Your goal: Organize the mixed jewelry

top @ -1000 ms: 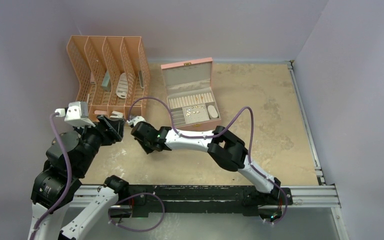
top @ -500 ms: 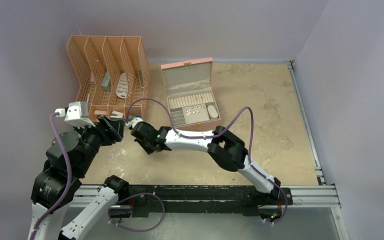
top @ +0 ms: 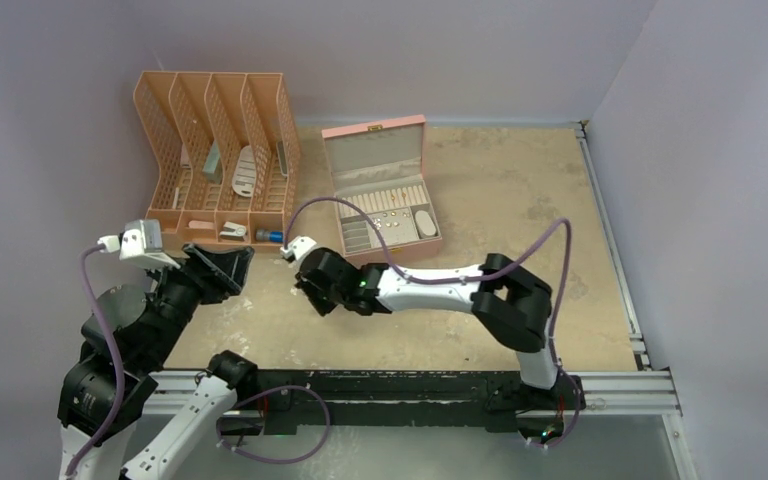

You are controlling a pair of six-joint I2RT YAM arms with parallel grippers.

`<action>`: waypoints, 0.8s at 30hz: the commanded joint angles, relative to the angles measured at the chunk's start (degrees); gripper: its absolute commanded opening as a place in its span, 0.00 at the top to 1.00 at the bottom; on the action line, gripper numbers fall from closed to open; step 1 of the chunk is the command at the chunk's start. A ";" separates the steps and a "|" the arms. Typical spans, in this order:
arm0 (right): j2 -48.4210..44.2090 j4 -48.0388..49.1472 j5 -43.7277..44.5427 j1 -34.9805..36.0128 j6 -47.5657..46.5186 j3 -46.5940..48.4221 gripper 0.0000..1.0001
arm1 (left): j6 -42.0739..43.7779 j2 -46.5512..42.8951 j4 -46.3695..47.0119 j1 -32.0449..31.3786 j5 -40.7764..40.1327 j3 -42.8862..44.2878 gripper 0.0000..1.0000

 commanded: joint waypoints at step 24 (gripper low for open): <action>-36.64 38.55 -11.73 0.29 1.72 -37.02 1.00 | -26.82 13.95 14.30 0.43 17.41 -21.13 0.34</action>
